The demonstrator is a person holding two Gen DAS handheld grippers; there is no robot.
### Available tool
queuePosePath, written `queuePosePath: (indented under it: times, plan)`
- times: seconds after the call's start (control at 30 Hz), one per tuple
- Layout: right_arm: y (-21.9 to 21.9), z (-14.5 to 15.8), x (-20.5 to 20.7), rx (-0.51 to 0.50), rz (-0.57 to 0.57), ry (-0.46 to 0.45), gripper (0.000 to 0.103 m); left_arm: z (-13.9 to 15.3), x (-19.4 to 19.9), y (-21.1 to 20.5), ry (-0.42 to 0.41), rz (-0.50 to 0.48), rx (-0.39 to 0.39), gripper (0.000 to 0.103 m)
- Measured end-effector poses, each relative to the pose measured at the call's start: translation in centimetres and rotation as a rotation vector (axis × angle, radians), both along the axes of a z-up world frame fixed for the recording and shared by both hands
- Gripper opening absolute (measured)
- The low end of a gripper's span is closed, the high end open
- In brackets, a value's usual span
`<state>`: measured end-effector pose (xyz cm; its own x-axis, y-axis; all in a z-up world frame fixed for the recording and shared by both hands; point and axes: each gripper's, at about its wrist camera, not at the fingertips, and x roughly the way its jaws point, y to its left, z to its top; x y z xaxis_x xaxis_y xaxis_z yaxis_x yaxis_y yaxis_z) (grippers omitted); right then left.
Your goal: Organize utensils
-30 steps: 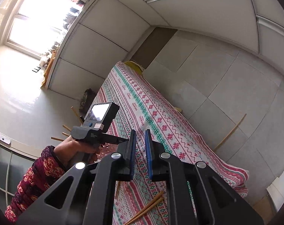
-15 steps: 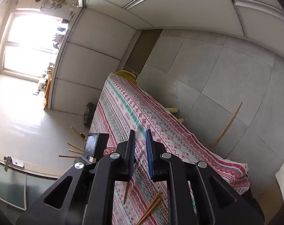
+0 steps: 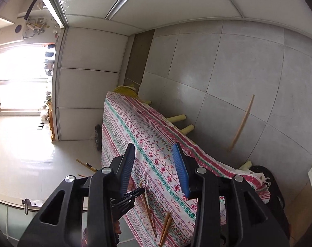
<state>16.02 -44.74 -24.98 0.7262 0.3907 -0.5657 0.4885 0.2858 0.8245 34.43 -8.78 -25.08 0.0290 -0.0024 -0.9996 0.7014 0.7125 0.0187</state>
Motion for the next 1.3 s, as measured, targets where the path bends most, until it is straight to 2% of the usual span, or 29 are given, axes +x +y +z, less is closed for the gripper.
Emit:
queuePosePath:
  times: [0.13,0.37,0.43,0.47,0.5,0.53,0.57,0.67,0.73,0.8,0.9,0.97,1.0,1.07,1.13,1.23,1.3]
  plan:
    - [1.7,0.7,0.9,-0.043,0.039,-0.022,0.039,1.3,-2.1,1.4,-0.013,0.009,-0.026,0.006]
    - [6.9,5.5,3.4,-0.436,0.179,-0.070,0.040,2.5,-4.7,5.6,-0.023,0.081,-0.082,0.007]
    - [7.7,6.4,3.6,-0.485,0.204,-0.128,0.045,2.8,-4.8,6.5,-0.018,0.101,-0.099,0.007]
    - [7.9,6.9,3.5,-0.488,0.209,-0.184,0.058,3.0,-4.9,7.3,-0.020,0.103,-0.106,0.007]
    - [7.9,7.5,3.2,-0.473,0.211,-0.248,0.076,2.9,-5.1,7.5,-0.019,0.107,-0.107,0.007]
    - [7.8,7.7,3.0,-0.427,0.212,-0.309,0.083,2.9,-5.3,7.8,-0.019,0.110,-0.109,0.007]
    - [7.4,7.6,2.9,-0.332,0.226,-0.367,0.086,2.8,-5.1,7.9,-0.019,0.114,-0.111,0.007]
    - [5.8,5.3,4.1,0.079,0.312,-0.477,0.089,2.2,-3.8,7.7,-0.004,0.132,-0.123,0.007]
    - [4.9,3.4,4.8,0.273,0.347,-0.493,0.092,1.1,-4.3,7.7,0.000,0.145,-0.124,0.008]
    - [4.3,2.0,5.1,0.381,0.370,-0.505,0.094,0.6,-4.6,8.1,0.008,0.153,-0.127,0.008]
    - [3.3,0.5,5.1,0.478,0.353,-0.528,0.096,0.0,-5.1,8.7,0.016,0.156,-0.122,0.009]
    - [2.8,-0.5,5.0,0.621,0.350,-0.599,0.096,-0.8,-5.2,8.3,0.021,0.155,-0.113,0.009]
    - [2.7,-0.3,4.7,0.661,0.359,-0.668,0.096,-1.2,-4.3,8.4,0.019,0.152,-0.108,0.009]
    - [2.7,2.1,4.0,0.615,0.424,-0.793,0.096,-1.8,-4.2,7.9,0.016,0.145,-0.103,0.009]
    - [3.3,4.5,3.2,0.558,0.503,-0.881,0.096,-2.4,-4.4,6.8,0.017,0.146,-0.107,0.012]
    - [3.1,6.6,2.8,0.522,0.536,-0.932,0.096,-2.7,-3.5,5.6,0.021,0.148,-0.118,0.016]
    - [2.4,6.7,2.7,0.484,0.529,-0.932,0.096,-2.4,-3.3,5.1,0.022,0.143,-0.118,0.019]
